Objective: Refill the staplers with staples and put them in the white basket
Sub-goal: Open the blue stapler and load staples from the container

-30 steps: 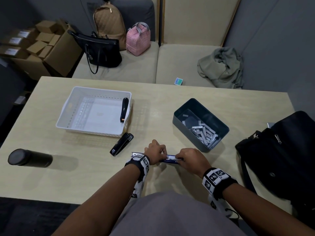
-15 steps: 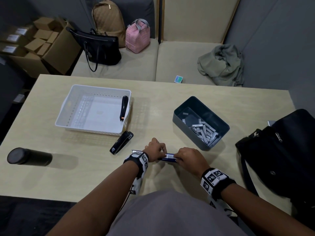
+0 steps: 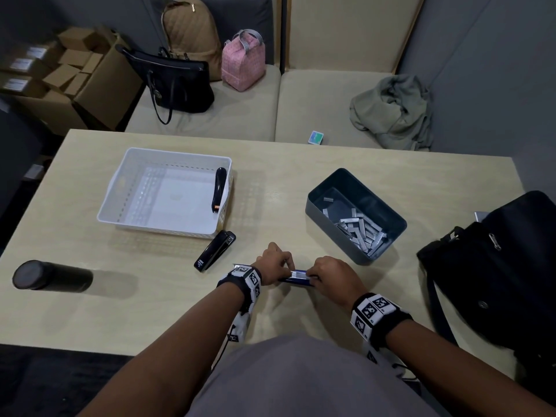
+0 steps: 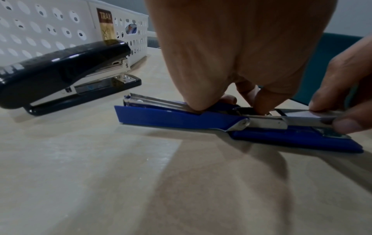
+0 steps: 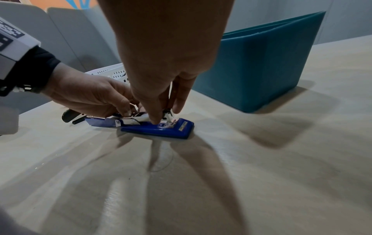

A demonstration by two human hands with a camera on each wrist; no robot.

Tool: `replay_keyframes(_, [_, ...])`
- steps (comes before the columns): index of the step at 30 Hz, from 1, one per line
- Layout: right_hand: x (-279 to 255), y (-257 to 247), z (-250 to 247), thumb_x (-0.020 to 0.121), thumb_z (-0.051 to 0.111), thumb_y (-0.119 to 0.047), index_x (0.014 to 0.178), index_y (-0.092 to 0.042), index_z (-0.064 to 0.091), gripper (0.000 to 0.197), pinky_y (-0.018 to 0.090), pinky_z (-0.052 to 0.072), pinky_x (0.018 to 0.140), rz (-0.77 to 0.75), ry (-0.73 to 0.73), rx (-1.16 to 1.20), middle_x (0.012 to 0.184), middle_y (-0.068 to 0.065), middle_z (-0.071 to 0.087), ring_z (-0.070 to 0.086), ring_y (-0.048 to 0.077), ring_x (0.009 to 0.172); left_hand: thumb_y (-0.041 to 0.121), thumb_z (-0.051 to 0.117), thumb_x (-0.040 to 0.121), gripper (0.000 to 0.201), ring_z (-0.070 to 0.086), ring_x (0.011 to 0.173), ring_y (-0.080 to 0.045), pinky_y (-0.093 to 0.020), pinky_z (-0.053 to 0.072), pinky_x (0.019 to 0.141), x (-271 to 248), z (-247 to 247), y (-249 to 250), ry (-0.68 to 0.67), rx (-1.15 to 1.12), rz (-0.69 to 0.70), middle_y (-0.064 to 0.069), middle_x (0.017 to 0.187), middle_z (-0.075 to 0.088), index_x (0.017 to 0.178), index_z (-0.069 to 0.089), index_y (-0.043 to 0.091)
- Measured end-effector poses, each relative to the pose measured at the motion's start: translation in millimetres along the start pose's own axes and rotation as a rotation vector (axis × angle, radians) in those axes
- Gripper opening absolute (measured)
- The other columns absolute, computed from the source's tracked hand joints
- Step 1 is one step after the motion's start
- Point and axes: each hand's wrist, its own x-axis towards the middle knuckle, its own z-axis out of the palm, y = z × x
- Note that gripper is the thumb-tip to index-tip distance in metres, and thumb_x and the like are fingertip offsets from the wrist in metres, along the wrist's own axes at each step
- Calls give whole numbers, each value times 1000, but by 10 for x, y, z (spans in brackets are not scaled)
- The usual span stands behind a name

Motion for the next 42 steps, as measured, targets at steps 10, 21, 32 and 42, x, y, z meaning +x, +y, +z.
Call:
replay_keyframes(10, [-50,75,-24,78,67,-19,126,-26,55,50,33,50,81,80,20,242,103,0,70,63,21,97,19,66,81,13,51,104,-28,-43,44,98,38,-1,-69,-34,-30,32,-1,105,33,94,68,20])
replay_keyframes(21, [-16,74,28,71,75,-17,125,-32,49,62,34,52,76,171,45,316,93,-2,70,63,22,89,30,67,82,14,52,100,-24,-43,43,98,20,44,-128,-7,8,94,0,103,36,95,67,25])
replay_keyframes(32, [11,108,0,75,72,-19,118,-24,57,45,24,43,69,136,9,248,99,0,70,63,19,90,34,60,82,36,55,108,-29,-41,42,86,-284,-578,-407,-46,974,265,-6,119,58,115,56,21])
replay_keyframes(42, [-14,55,-32,77,70,-19,116,-28,57,42,29,49,67,115,72,261,94,-2,70,64,17,84,40,58,84,26,61,83,-26,-36,48,70,-439,-822,198,52,915,533,-3,88,65,91,62,16])
